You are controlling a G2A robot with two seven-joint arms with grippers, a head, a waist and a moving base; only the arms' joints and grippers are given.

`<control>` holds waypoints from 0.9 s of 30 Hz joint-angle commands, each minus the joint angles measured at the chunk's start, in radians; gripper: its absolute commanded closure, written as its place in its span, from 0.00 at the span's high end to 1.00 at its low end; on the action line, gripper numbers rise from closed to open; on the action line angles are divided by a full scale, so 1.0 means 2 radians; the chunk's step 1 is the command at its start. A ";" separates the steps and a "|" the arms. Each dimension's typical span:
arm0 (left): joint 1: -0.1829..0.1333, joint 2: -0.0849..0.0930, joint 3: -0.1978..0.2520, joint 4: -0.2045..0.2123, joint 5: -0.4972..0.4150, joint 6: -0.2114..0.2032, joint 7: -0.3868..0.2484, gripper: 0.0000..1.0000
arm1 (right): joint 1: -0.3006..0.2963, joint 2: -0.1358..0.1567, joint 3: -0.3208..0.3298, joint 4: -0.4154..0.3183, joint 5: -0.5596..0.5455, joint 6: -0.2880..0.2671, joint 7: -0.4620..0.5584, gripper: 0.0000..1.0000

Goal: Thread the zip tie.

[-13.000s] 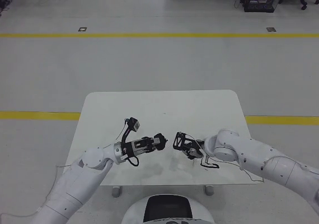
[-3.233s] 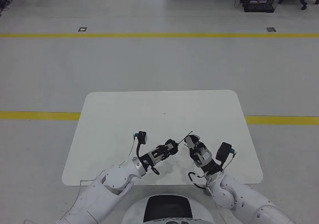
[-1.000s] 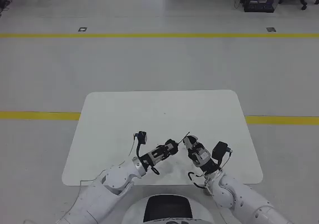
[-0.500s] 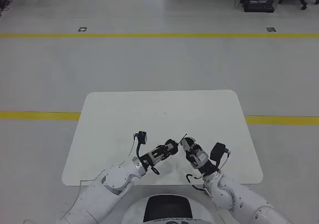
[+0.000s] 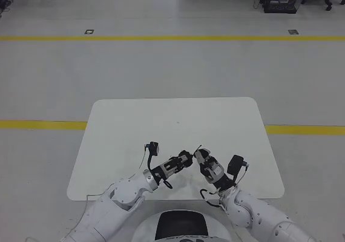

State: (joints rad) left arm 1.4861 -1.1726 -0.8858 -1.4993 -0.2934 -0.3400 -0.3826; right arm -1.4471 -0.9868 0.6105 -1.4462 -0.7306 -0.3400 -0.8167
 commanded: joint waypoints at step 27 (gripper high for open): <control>0.000 0.000 0.000 0.000 0.000 0.000 0.000 0.00 | 0.017 0.017 -0.038 0.020 0.035 0.000 -0.027 1.00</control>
State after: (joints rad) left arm 1.4861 -1.1726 -0.8858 -1.4993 -0.2934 -0.3400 -0.3826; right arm -1.4097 -0.9552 0.5336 -1.4040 -0.6544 -0.3400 -0.8653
